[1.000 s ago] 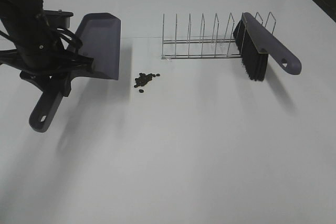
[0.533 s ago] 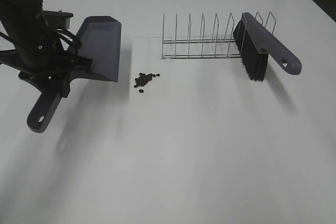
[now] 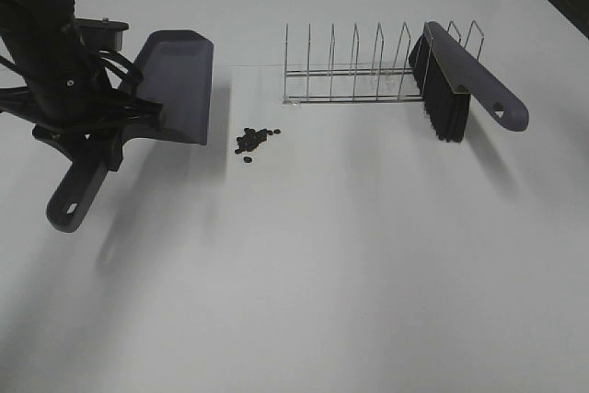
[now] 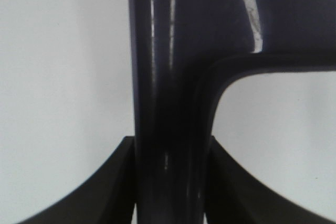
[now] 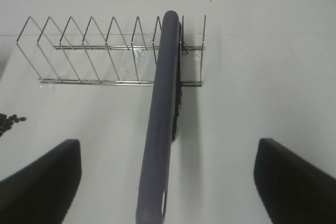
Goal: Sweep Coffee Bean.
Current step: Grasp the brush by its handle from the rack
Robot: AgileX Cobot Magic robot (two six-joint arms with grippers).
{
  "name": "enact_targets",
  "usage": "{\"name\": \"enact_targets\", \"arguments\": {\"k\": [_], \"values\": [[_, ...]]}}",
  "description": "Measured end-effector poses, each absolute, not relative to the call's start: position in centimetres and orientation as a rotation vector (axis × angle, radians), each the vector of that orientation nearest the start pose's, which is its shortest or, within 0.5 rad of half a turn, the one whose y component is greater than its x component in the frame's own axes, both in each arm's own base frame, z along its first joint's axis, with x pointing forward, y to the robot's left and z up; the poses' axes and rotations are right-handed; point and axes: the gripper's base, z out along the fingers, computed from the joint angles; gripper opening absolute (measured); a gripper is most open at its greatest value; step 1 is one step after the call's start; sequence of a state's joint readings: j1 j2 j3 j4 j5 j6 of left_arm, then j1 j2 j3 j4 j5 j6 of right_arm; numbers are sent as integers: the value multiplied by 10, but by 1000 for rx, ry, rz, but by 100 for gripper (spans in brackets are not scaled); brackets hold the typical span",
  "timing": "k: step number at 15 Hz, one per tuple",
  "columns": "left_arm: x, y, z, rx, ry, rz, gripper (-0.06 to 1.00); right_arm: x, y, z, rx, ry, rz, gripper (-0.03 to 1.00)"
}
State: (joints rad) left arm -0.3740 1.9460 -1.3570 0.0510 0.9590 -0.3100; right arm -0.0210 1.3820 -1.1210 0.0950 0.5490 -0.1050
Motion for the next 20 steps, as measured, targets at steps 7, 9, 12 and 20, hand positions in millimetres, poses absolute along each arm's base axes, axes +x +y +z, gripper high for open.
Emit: {"name": "enact_targets", "arguments": {"k": [7,9,12,20], "values": [[355,-135,180,135,3021,2,32,432,2,297,-42,2509,131,74],[355,-135,180,135,3021,2,32,457,7,283,-66,2562,149,71],[355,-135,180,135,3021,2,32,496,27,244,-166,2661,114,67],[355,-136,180,129,3024,-7,32,523,24,173,-158,2741,57,60]]}}
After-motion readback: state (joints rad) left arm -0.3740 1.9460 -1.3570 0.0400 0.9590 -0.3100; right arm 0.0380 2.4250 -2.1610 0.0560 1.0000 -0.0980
